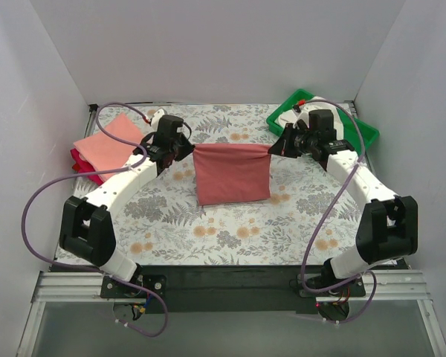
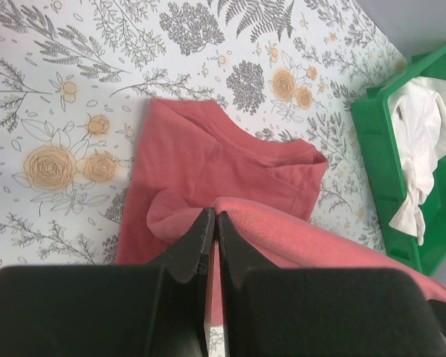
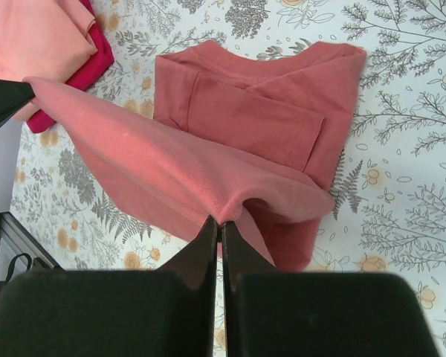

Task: Fold and stack the t-shirts
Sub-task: Fold the tshirt

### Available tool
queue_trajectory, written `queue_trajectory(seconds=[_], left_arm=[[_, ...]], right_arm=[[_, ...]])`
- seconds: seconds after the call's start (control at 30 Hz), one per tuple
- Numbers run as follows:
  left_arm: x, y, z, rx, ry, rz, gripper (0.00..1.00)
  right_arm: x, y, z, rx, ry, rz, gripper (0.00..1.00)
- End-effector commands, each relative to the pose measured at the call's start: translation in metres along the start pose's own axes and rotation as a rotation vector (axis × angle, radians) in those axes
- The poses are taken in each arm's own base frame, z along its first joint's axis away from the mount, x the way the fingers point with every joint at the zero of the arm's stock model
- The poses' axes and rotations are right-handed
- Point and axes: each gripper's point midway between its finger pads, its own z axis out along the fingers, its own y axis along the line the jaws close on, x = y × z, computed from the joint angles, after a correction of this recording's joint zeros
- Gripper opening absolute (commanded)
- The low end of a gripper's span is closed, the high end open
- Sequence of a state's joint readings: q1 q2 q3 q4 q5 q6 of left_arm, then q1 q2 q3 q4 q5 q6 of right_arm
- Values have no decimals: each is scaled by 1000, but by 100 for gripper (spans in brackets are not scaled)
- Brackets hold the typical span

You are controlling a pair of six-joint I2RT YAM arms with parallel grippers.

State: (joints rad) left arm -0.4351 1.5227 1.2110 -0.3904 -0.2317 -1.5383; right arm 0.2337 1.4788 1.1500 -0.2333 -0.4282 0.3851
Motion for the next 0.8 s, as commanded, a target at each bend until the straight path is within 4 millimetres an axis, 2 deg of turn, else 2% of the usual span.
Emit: queue_trajectory(seconds=[0.0, 0.17, 0.37, 0.57, 0.63, 0.77], left_arm=[[-30, -2, 6, -3, -59, 1, 0], [-30, 5, 28, -29, -45, 1, 0], [-29, 12, 57, -53, -30, 6, 0], [-21, 17, 88, -43, 8, 11, 0], [-21, 20, 98, -54, 10, 18, 0], [-21, 27, 116, -76, 22, 14, 0]], right_arm=[[-33, -1, 7, -40, -59, -38, 1], [-41, -6, 26, -65, -40, -29, 1], [-48, -25, 54, -44, -29, -7, 1], [-53, -55, 86, -13, -11, 32, 1], [-62, -57, 92, -14, -22, 26, 1], [-61, -72, 113, -14, 0, 38, 1]])
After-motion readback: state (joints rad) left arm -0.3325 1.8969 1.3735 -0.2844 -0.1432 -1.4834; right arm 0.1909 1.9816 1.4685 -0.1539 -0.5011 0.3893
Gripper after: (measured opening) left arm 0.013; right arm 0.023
